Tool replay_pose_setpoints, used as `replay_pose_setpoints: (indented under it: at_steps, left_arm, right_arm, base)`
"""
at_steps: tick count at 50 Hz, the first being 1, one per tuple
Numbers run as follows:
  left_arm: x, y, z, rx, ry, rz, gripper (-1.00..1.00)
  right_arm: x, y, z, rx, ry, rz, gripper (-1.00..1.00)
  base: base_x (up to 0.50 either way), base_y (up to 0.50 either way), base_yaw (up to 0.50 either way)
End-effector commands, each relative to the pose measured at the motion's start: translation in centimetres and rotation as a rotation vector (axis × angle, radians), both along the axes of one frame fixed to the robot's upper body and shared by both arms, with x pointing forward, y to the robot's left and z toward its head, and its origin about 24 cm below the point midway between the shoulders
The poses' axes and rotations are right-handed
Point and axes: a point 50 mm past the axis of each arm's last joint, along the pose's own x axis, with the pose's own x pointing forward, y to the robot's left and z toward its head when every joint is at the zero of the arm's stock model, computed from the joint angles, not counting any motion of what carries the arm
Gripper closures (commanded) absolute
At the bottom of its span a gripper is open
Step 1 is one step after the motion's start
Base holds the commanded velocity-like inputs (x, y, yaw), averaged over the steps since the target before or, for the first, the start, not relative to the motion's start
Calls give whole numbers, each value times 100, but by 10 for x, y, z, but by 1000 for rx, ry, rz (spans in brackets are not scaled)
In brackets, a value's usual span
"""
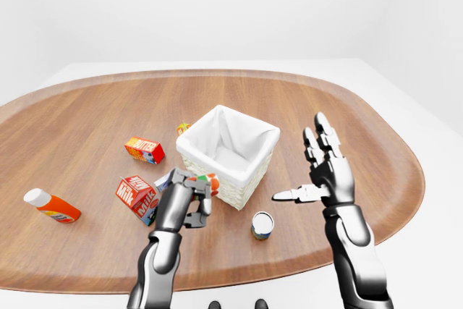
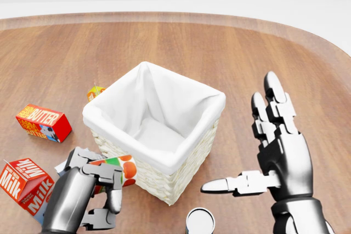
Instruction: Pick up the tomato sauce, and put it in the basket.
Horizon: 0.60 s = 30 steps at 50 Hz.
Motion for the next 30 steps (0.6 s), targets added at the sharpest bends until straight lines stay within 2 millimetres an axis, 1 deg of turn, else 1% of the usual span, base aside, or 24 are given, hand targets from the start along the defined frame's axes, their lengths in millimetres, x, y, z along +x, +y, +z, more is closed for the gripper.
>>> replay_pose_setpoints:
  at_steps: [1,6,16,19,23,25,30]
  left_arm:
    - [-5,0,18,-20,-36,-7,100]
    - [-7,0,22,-22,-43,-11,100]
    - [-10,1,37,-28,-66,-13,100]
    - [-10,4,47,-34,-82,-8,100]
    - [-9,5,55,-35,-103,-9,100]
    - [-10,4,62,-33,-128,-23,100]
    - [-9,0,71,-31,-162,-45,100]
  right_arm:
    - [1,0,-2,-1,9,0,-100]
    - [1,0,-2,0,9,0,-100]
    - [0,0,0,-1,0,0,-100]
    - [0,0,0,-2,0,1,-100]
    - [1,0,0,-3,1,1,-100]
    - [2,-1,0,-2,0,-2,-100]
    - [2,-1,1,-1,-4,-4,-100]
  base:
    - [0,0,0]
    - [0,0,0]
    - [0,0,0]
    - [0,0,0]
    - [0,0,0]
    - [0,0,0]
    - [0,0,0]
